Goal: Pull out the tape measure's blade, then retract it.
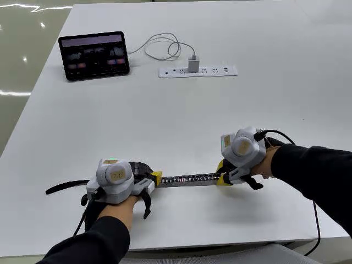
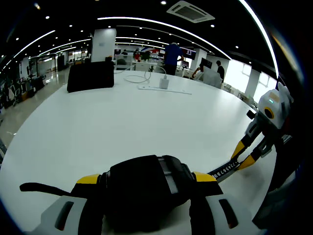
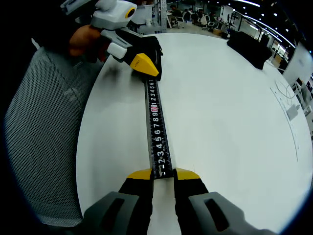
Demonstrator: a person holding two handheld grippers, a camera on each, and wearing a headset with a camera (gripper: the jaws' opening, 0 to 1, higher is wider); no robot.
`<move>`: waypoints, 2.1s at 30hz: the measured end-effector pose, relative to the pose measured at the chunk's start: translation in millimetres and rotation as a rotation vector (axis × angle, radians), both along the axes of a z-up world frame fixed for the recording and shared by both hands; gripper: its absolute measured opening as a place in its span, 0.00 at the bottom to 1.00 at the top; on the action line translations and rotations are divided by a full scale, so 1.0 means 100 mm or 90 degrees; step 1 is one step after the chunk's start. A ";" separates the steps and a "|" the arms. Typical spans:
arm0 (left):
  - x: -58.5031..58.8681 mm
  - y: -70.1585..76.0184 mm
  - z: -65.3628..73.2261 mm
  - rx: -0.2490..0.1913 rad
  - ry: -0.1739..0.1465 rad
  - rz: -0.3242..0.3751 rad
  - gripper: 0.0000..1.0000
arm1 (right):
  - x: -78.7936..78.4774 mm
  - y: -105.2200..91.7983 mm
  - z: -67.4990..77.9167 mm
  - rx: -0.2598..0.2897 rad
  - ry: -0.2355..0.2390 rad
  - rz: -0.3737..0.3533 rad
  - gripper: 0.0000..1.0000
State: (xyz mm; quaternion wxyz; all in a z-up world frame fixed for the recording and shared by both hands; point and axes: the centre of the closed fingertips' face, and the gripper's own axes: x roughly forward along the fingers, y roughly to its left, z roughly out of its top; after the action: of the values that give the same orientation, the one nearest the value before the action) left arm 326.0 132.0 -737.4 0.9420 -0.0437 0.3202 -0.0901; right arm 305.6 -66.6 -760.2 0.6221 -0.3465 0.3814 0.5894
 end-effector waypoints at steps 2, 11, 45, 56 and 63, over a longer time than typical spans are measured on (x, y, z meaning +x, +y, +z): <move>0.00 0.00 0.00 0.000 0.000 0.000 0.68 | 0.00 0.01 0.00 0.001 0.000 0.000 0.12; 0.00 0.00 -0.01 0.000 0.000 0.000 0.68 | 0.00 0.05 0.00 0.004 -0.003 0.002 0.12; 0.00 0.00 0.00 -0.002 -0.001 0.002 0.68 | 0.00 0.22 -0.01 0.017 -0.001 -0.002 0.12; 0.00 0.00 0.00 -0.003 -0.003 0.002 0.68 | 0.00 0.28 -0.01 0.022 0.000 -0.002 0.12; 0.00 0.00 -0.01 -0.004 -0.002 0.002 0.68 | -0.01 0.30 -0.02 0.023 0.000 0.000 0.12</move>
State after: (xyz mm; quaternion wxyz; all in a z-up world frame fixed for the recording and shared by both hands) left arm 325.9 131.8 -738.1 0.9426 -0.0471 0.3182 -0.0896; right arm 305.0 -36.2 -761.8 0.6281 -0.3353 0.3707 0.5964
